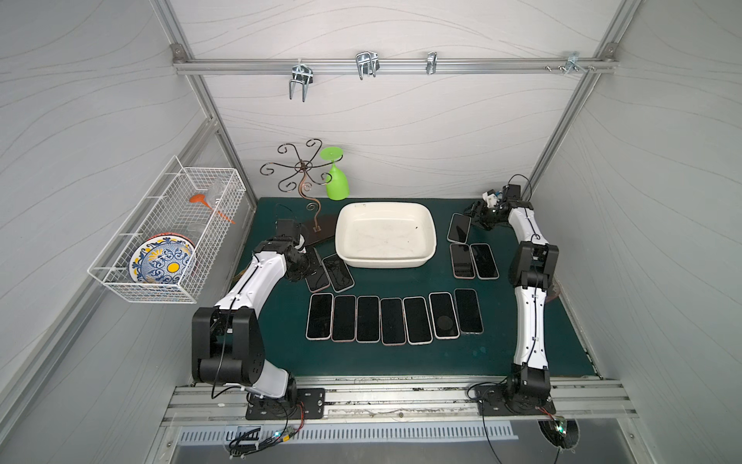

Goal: Take the phone out of the storage box
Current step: Place the phone at the center of the board.

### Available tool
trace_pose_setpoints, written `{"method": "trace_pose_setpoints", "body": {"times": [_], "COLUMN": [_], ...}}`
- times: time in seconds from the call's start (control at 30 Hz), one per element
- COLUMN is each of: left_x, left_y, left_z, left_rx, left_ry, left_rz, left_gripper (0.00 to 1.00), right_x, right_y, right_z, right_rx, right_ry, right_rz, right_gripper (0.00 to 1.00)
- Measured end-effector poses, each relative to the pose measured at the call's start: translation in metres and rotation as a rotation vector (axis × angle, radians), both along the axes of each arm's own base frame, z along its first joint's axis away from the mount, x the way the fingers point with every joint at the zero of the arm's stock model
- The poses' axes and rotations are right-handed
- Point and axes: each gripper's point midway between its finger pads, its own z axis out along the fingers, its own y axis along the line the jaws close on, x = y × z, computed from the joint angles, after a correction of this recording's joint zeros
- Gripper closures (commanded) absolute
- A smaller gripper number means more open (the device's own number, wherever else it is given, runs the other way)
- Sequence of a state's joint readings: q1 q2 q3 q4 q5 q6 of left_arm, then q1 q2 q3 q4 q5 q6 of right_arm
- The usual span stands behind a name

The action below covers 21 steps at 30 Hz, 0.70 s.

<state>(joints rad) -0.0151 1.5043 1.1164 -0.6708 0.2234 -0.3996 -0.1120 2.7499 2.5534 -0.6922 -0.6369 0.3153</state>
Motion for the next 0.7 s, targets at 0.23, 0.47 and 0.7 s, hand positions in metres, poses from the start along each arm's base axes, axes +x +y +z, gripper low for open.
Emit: {"method": "trace_pose_setpoints", "body": {"times": [0.23,0.47,0.7], "left_x": [0.001,-0.008,-0.010], "left_y": [0.000,0.002,0.005], "left_z": [0.002,0.000,-0.001], "left_rx": [-0.002,-0.001,0.012], "left_ry": [-0.010,-0.015,-0.022], "left_rz": [0.003,0.025,0.037], "left_gripper": [1.00,1.00,1.00], "right_x": [-0.004,-0.030,-0.030], "right_y": [0.000,-0.008,-0.017], "right_z": [0.000,-0.003,-0.001], "right_rx": [-0.009,-0.102,-0.205], "right_ry": [0.001,0.091,0.097], "right_rz": [-0.007,-0.080,-0.128], "right_gripper": [0.19,0.27,0.77]}}
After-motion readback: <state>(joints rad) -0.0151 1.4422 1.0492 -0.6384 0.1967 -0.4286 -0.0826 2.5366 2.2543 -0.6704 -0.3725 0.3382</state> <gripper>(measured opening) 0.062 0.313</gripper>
